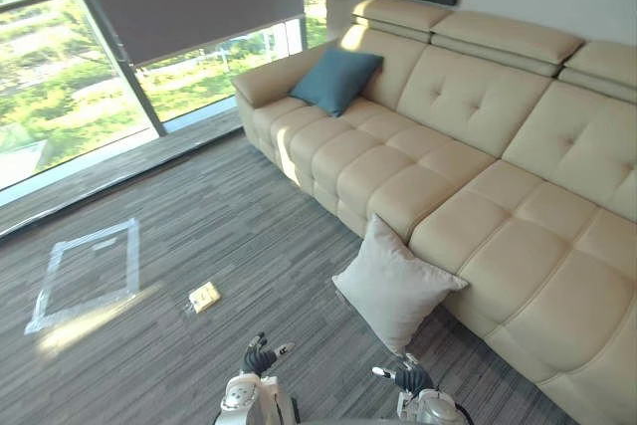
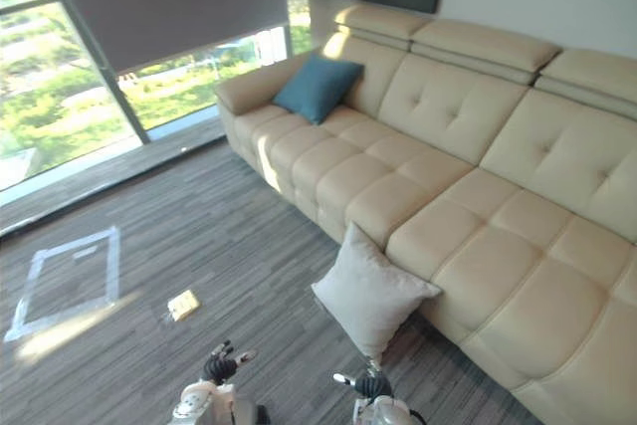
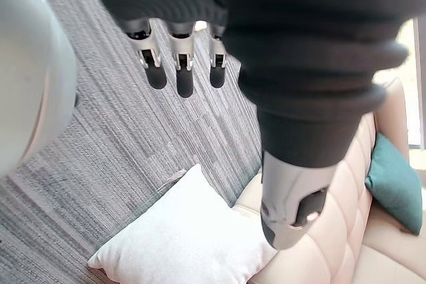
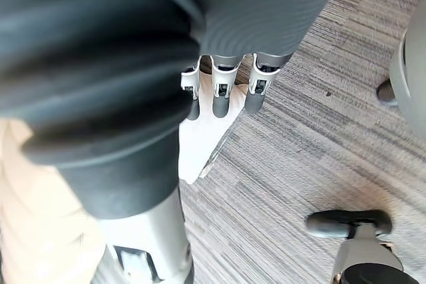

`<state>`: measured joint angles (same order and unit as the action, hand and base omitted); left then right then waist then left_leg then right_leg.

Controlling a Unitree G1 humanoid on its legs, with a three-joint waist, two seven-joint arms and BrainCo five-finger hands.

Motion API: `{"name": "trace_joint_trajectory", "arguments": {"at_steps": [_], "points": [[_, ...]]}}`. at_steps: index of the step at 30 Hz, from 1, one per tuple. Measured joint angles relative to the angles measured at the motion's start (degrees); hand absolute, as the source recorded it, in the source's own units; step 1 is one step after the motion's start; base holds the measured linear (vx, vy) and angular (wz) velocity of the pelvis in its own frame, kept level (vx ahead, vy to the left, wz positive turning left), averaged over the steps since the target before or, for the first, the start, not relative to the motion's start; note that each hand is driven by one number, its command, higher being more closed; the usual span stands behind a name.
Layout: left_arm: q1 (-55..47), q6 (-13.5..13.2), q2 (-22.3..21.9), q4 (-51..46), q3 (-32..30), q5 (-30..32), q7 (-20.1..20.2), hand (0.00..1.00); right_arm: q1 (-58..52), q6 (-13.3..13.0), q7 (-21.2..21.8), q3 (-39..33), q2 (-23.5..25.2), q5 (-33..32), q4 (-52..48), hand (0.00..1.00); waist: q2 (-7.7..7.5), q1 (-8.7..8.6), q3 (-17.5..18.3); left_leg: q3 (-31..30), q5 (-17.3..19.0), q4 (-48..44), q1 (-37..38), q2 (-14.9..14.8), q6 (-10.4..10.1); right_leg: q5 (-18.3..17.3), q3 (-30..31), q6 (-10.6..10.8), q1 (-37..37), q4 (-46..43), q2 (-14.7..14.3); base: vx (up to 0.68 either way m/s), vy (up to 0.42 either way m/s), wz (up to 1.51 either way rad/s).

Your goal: Pick up cushions and gather them together orderly.

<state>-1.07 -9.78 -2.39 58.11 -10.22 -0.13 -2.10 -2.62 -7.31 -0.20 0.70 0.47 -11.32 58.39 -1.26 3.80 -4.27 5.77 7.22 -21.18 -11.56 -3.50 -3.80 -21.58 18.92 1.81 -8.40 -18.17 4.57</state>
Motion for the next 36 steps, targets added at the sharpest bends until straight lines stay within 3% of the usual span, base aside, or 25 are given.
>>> {"name": "trace_joint_trajectory", "arguments": {"at_steps": [1,2,4,5,6,7,9,10,11,12,13,14,15,18,19,20,23,25,29,30,31,34,36], "points": [[0.18,0.07,0.77,0.48,0.09,0.07,0.11,0.00,-0.29,0.00,0.16,0.10,0.89,0.05,-0.39,0.00,-1.20,0.01,0.47,3.38,1.50,-0.93,1.04,0.37,1.65,1.26,2.66,0.69,1.88,-3.66,0.79,0.37,0.263,-0.75],[0.34,0.07,0.88,0.75,0.17,0.07,0.11,0.00,-0.30,0.01,0.13,0.09,1.03,0.05,-0.41,0.00,-1.29,0.11,0.44,4.26,1.83,-0.95,1.76,0.44,2.17,1.85,3.50,1.15,2.53,-5.24,0.76,0.41,0.323,-0.98],[0.44,0.36,1.41,1.22,0.72,0.03,0.04,0.00,-0.60,0.01,0.28,0.41,1.21,0.12,-1.25,0.00,-1.17,-0.06,-0.24,9.02,3.14,0.74,8.11,0.61,4.35,6.17,4.12,6.94,8.22,-20.21,0.20,0.31,0.261,-1.05],[0.41,0.45,1.52,1.46,0.72,0.04,0.04,0.00,-0.43,0.01,0.30,0.57,1.21,0.13,-1.27,0.00,-0.95,0.04,-0.41,10.06,3.34,1.36,9.78,0.61,4.68,6.16,3.25,7.25,9.68,-23.67,0.05,0.24,0.208,-1.12],[0.46,0.52,1.67,2.27,0.71,0.03,0.00,0.00,-0.13,0.01,0.32,0.59,1.20,0.12,-1.26,0.00,-0.77,-0.06,-0.73,12.74,3.50,2.78,13.17,0.33,4.93,5.69,0.03,6.45,12.52,-28.00,0.29,0.16,0.139,-1.01],[0.27,0.59,1.68,2.43,0.73,0.04,-0.02,0.00,0.37,-0.08,0.34,0.51,1.19,0.15,-1.34,0.00,0.13,-0.08,-1.24,14.52,3.54,4.94,16.13,-0.11,4.99,4.75,-4.43,4.73,14.41,-28.36,0.81,0.19,0.152,-1.07],[0.48,0.64,1.71,2.60,0.75,0.01,-0.01,0.00,0.41,-0.12,0.35,0.31,1.21,0.21,-1.23,0.00,0.13,-0.15,-1.24,16.01,4.01,8.87,19.34,-0.66,5.17,3.70,-10.55,2.78,16.72,-26.35,0.81,0.10,0.059,-0.66],[0.71,0.65,1.69,2.86,0.76,0.01,0.03,0.00,0.99,-0.31,0.39,-0.35,1.23,0.20,-1.21,0.00,0.19,-0.16,-1.17,15.96,5.63,12.54,21.22,-1.28,3.32,3.44,-17.06,2.19,19.15,-23.01,0.61,0.11,-0.026,-0.51],[1.05,0.69,2.04,2.98,0.71,0.03,0.04,0.00,1.36,-0.26,0.38,-0.52,1.37,0.21,-0.74,0.00,-0.98,-0.03,-1.46,17.26,5.49,13.37,21.87,-1.16,2.15,3.60,-20.63,1.93,20.94,-20.14,1.12,0.18,-0.085,-0.66],[1.30,0.85,2.13,3.61,0.83,0.04,0.05,0.00,1.49,-0.33,0.37,-0.94,1.01,0.24,-0.69,0.00,-1.22,-0.26,-1.38,18.24,5.70,13.49,22.21,-1.09,1.34,5.55,-25.62,-0.17,22.18,-14.17,1.40,0.18,-0.107,-0.55],[1.37,1.06,2.25,3.97,1.15,0.04,0.09,0.00,1.40,-0.37,0.29,-1.45,0.82,0.24,-0.60,0.00,-1.73,-0.31,-1.23,18.09,5.75,13.40,22.47,-0.29,1.11,10.29,-26.65,-2.95,21.77,-9.22,1.34,0.25,-0.162,-0.35],[1.67,1.50,1.37,5.07,1.21,0.08,0.14,0.00,1.51,-0.67,0.25,-2.49,-0.11,0.30,-0.52,0.00,0.20,-0.96,-1.70,16.35,6.02,12.95,23.16,-1.49,0.58,9.93,-27.57,-3.28,19.81,-8.68,0.43,0.22,-0.129,-0.10],[1.68,1.48,0.49,5.08,1.23,0.11,0.26,0.00,1.50,-0.67,0.20,-3.08,-1.08,0.35,-0.32,0.00,1.18,-0.99,-1.58,15.11,5.64,12.32,23.32,-1.72,0.57,9.34,-27.90,-3.55,18.93,-7.97,-0.10,0.28,-0.172,0.06],[1.77,1.44,-0.73,4.68,1.26,1.02,1.28,0.00,1.44,-0.65,0.12,-5.05,-1.68,0.73,0.98,0.00,1.74,-0.98,-1.35,12.20,5.19,3.81,21.23,-3.65,0.01,7.57,-28.87,-4.07,15.96,-6.79,-0.52,0.23,-0.185,0.18],[2.02,1.41,-0.78,4.28,1.12,1.15,1.34,0.00,1.27,-0.60,0.15,-5.05,-1.67,1.34,1.13,0.00,1.73,-1.00,-1.42,10.42,4.91,-4.82,17.83,-5.73,-0.49,7.43,-29.51,-4.24,13.36,-4.78,-1.39,0.19,-0.178,0.19],[1.97,1.39,-0.79,3.63,0.65,1.15,1.33,0.00,1.10,-0.57,0.19,-5.00,-1.57,1.36,1.15,0.00,1.96,-0.76,-1.47,8.54,4.07,-13.39,14.21,-7.64,-1.76,7.31,-29.48,-4.66,10.83,-2.69,-2.36,0.20,-0.143,0.12],[1.31,1.17,-0.84,1.75,0.09,1.10,1.28,0.00,1.30,-0.52,0.16,-4.99,-1.55,1.32,1.46,0.00,2.01,-0.42,-1.49,7.62,6.28,-19.21,9.59,-8.65,-1.05,7.18,-27.23,-5.06,6.28,0.84,-3.30,0.23,-0.026,-0.42],[0.86,1.15,-0.83,1.54,0.09,1.10,1.25,0.00,1.20,-0.49,0.14,-4.99,-1.54,1.32,1.58,0.00,1.92,-0.25,-1.49,7.91,6.95,-15.64,8.64,-8.38,-0.91,7.17,-25.67,-4.99,5.79,1.49,-3.23,0.18,0.068,-0.70],[1.11,1.01,-0.74,1.08,0.20,1.09,1.18,0.00,1.11,-0.45,0.05,-4.85,-1.36,1.29,1.58,0.00,0.49,-0.11,-1.82,-0.29,6.30,-0.48,6.23,-3.04,-0.61,6.17,-19.39,-3.16,4.12,1.98,-1.20,0.25,0.187,-0.80],[1.04,0.73,-0.82,1.34,0.59,1.10,1.19,0.00,0.82,-0.49,0.03,-4.27,-1.63,1.30,1.47,0.00,1.10,-0.12,-1.50,-4.39,2.07,4.93,6.14,-1.92,-0.51,5.44,-17.29,-1.72,4.02,1.32,-1.37,0.32,0.341,-0.79],[1.29,0.48,-0.53,2.35,1.15,1.11,1.20,0.00,0.92,-0.47,-0.11,-3.31,-2.03,1.30,1.74,0.00,1.42,0.05,-0.76,-5.51,-1.25,5.54,6.14,-1.46,-2.98,4.37,-14.88,-0.08,4.41,0.61,-1.52,0.27,0.293,-0.74],[1.34,0.59,1.32,3.71,1.34,1.16,1.15,0.00,0.03,-0.58,0.20,-2.26,0.12,1.34,1.72,0.00,-1.56,-0.17,0.84,-1.81,-0.65,7.66,8.17,1.08,-1.21,4.85,-13.17,0.96,4.27,1.40,1.82,0.21,0.218,-0.50],[1.37,0.54,1.61,4.43,1.82,1.26,1.15,0.00,-0.07,-0.58,0.22,-2.25,0.62,1.36,1.88,0.00,-1.96,-0.22,0.99,-1.04,-0.52,8.97,9.90,2.25,-0.58,5.33,-12.78,1.76,3.35,1.89,2.99,0.15,0.178,-0.20]]}}
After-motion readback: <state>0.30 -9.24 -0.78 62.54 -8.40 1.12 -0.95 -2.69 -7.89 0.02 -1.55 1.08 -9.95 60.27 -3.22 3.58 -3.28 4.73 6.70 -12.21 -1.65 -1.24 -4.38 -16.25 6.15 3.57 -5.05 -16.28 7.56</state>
